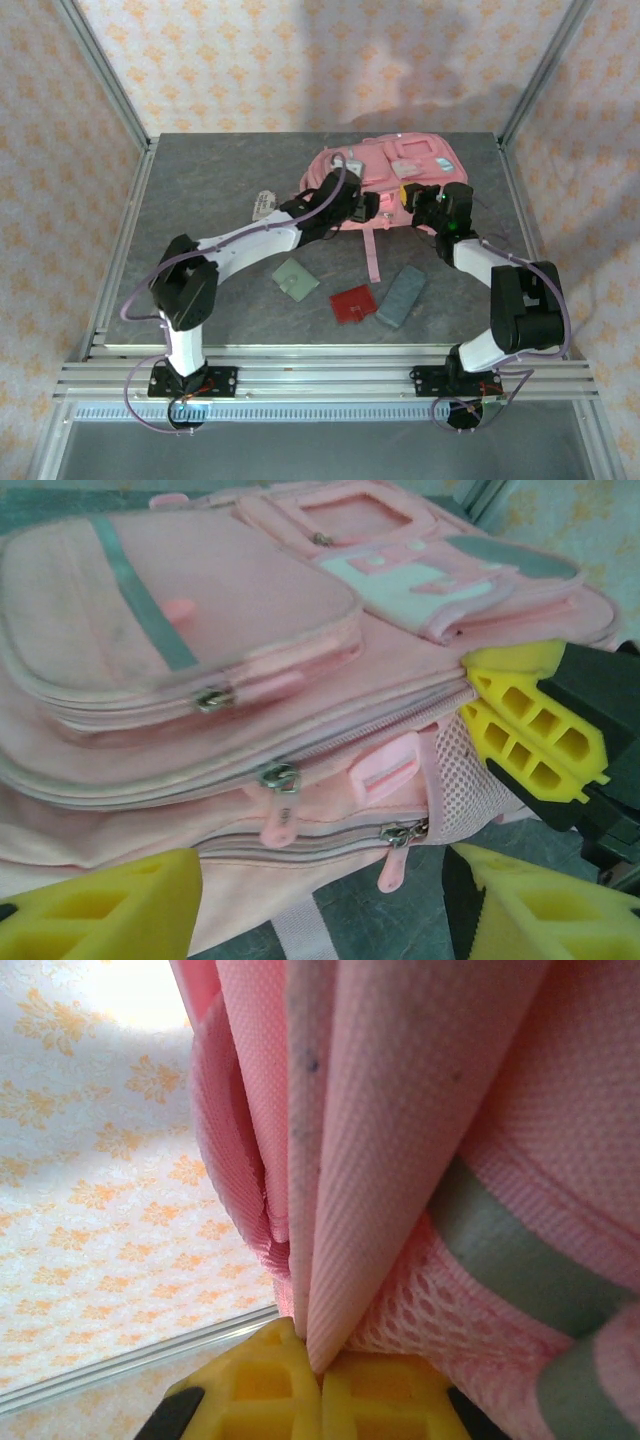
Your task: Pack the student bag
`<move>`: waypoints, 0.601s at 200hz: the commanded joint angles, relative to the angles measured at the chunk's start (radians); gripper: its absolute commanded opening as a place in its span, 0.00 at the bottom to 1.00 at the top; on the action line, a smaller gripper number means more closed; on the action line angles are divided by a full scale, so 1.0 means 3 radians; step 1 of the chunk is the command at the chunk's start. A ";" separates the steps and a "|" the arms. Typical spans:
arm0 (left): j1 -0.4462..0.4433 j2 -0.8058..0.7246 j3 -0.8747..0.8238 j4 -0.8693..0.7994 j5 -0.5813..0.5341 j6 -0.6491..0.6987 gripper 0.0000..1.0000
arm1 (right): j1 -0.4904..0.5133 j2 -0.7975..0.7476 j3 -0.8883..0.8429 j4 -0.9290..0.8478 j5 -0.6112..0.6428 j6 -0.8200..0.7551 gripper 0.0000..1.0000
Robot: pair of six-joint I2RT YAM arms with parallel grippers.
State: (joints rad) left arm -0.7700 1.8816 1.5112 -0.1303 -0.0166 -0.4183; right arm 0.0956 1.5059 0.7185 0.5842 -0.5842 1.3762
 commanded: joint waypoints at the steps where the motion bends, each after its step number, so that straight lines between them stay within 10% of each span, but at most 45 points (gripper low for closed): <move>1: -0.0103 0.0236 0.0202 -0.0372 -0.0414 0.0044 0.66 | 0.0033 -0.0244 0.0119 0.0599 -0.0072 -0.0046 0.00; 120: -0.0163 0.0726 0.0703 -0.0435 -0.1206 0.0164 0.64 | 0.0115 -0.0295 0.0202 0.0585 -0.0113 -0.0008 0.00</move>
State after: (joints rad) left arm -0.8238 2.0464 1.6680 -0.2573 -0.3290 -0.4068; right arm 0.1104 1.4967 0.7189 0.5838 -0.5842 1.3762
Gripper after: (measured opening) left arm 0.629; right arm 0.043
